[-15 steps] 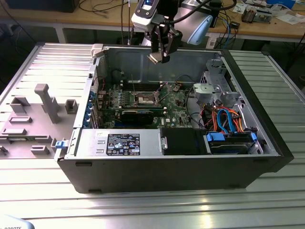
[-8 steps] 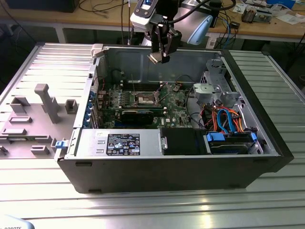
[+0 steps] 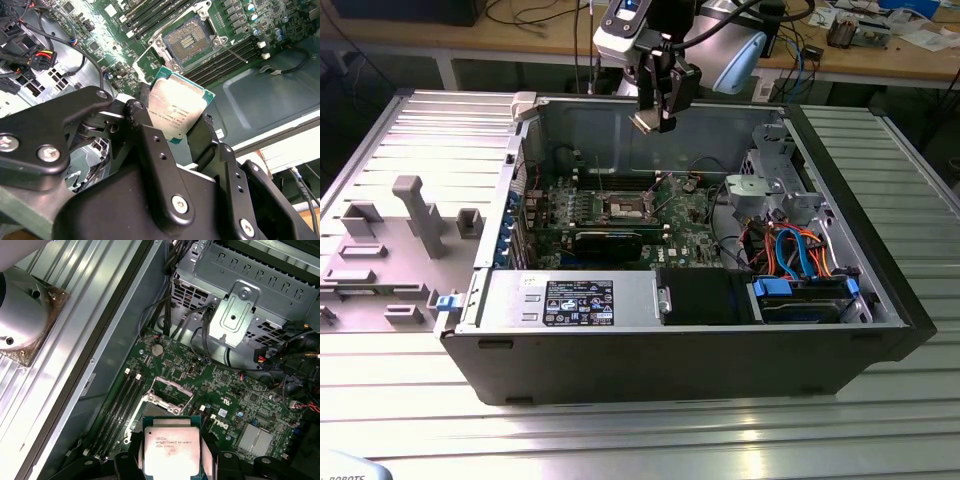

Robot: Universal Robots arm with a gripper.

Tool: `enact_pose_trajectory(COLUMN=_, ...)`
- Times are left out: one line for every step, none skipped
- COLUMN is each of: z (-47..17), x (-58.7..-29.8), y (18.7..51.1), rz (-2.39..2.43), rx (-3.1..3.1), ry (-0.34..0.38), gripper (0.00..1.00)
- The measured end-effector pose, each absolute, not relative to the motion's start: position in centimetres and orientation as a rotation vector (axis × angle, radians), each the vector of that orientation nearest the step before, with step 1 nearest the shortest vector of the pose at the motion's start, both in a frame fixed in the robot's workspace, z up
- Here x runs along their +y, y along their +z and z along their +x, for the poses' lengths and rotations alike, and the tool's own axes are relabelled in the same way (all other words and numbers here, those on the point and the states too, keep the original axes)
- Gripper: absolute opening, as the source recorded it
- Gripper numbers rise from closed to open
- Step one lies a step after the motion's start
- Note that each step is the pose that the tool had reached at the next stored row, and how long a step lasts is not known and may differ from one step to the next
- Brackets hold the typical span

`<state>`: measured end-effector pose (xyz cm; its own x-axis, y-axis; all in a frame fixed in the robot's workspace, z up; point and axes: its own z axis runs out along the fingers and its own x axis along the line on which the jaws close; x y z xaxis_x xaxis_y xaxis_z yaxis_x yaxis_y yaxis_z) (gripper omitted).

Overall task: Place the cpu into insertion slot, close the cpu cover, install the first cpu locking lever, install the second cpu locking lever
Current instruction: 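Place the cpu into insertion slot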

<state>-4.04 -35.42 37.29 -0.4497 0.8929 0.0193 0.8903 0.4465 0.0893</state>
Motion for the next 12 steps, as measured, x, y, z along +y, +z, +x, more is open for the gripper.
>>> enact_pose_trajectory(z=-4.04, x=-35.42, y=37.28, rz=1.632, rx=2.646, ry=0.134, gripper=0.54)
enact_pose_trajectory(z=-4.04, x=-35.42, y=37.28, rz=1.633, rx=2.645, ry=0.134, gripper=0.54)
enact_pose_trajectory(z=-4.04, x=-35.42, y=37.29, rz=1.634, rx=2.644, ry=0.134, gripper=0.54)
enact_pose_trajectory(z=-4.04, x=-35.42, y=37.28, rz=1.638, rx=2.641, ry=0.134, gripper=0.54)
enact_pose_trajectory(z=-4.05, x=-35.42, y=37.28, rz=1.644, rx=2.637, ry=0.134, gripper=0.54)
enact_pose_trajectory(z=-4.04, x=-35.42, y=37.28, rz=1.65, rx=2.634, ry=0.134, gripper=0.54)
enact_pose_trajectory(z=-4.05, x=-35.42, y=37.28, rz=1.658, rx=2.628, ry=0.134, gripper=0.54)
enact_pose_trajectory(z=-4.05, x=-35.42, y=37.28, rz=1.663, rx=2.625, ry=0.134, gripper=0.54)
enact_pose_trajectory(z=-4.05, x=-35.42, y=37.28, rz=1.666, rx=2.623, ry=0.134, gripper=0.54)
enact_pose_trajectory(z=-4.04, x=-35.42, y=37.28, rz=1.67, rx=2.62, ry=0.133, gripper=0.54)
enact_pose_trajectory(z=-4.07, x=-35.42, y=37.29, rz=1.673, rx=2.618, ry=0.133, gripper=0.54)
enact_pose_trajectory(z=-4.13, x=-35.41, y=37.29, rz=1.677, rx=2.615, ry=0.133, gripper=0.54)
